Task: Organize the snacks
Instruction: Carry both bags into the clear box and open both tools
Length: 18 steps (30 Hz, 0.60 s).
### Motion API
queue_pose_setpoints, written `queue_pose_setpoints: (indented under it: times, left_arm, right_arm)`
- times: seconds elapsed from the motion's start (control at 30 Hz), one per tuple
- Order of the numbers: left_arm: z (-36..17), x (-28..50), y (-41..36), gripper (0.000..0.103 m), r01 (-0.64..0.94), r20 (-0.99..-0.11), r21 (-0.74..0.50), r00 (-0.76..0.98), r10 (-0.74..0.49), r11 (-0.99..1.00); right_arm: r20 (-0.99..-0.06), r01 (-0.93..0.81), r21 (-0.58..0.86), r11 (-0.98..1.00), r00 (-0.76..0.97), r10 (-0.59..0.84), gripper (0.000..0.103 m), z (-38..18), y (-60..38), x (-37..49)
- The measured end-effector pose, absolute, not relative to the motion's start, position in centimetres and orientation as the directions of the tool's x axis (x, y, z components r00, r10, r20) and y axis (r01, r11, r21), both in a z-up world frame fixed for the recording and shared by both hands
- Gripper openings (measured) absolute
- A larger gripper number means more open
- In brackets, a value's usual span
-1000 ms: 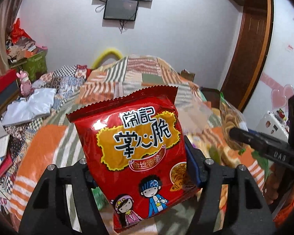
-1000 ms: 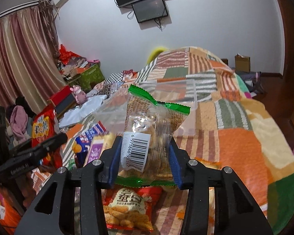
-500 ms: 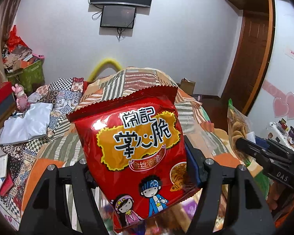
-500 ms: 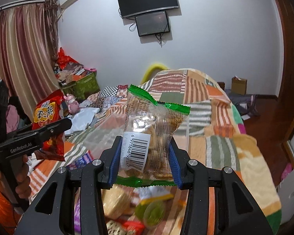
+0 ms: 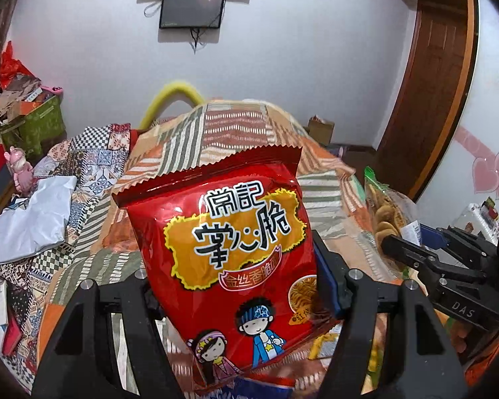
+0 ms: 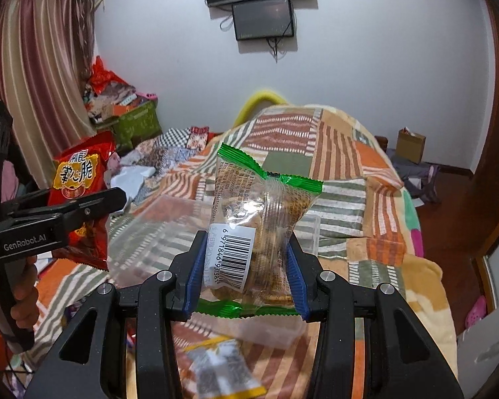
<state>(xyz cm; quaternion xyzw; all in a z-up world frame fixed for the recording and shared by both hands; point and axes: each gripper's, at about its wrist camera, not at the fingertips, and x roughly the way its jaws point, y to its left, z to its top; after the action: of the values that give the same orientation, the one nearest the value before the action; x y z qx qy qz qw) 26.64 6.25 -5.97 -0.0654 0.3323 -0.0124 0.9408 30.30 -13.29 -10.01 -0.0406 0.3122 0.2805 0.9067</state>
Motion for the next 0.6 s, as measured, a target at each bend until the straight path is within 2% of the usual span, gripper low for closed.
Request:
queue_pose_setpoints:
  times: [0.37,0.6]
  left_arm:
    - [-9.9,32.1,7.1,0.067,-0.016,-0.731,-0.145,0.676,-0.096,0.989]
    - [-12.0,33.2,5.9,0.067,0.022,-0.782,-0.055,0.621,-0.057,0.998]
  right_arm:
    - [-0.706,-0.551,0.122,0.826,0.536,0.462,0.041,-13.6,-11.6,33.8]
    - [-0.750,-0.573,0.093,0.814,0.498,0.436,0.041,-15.1,-10.5,34.2]
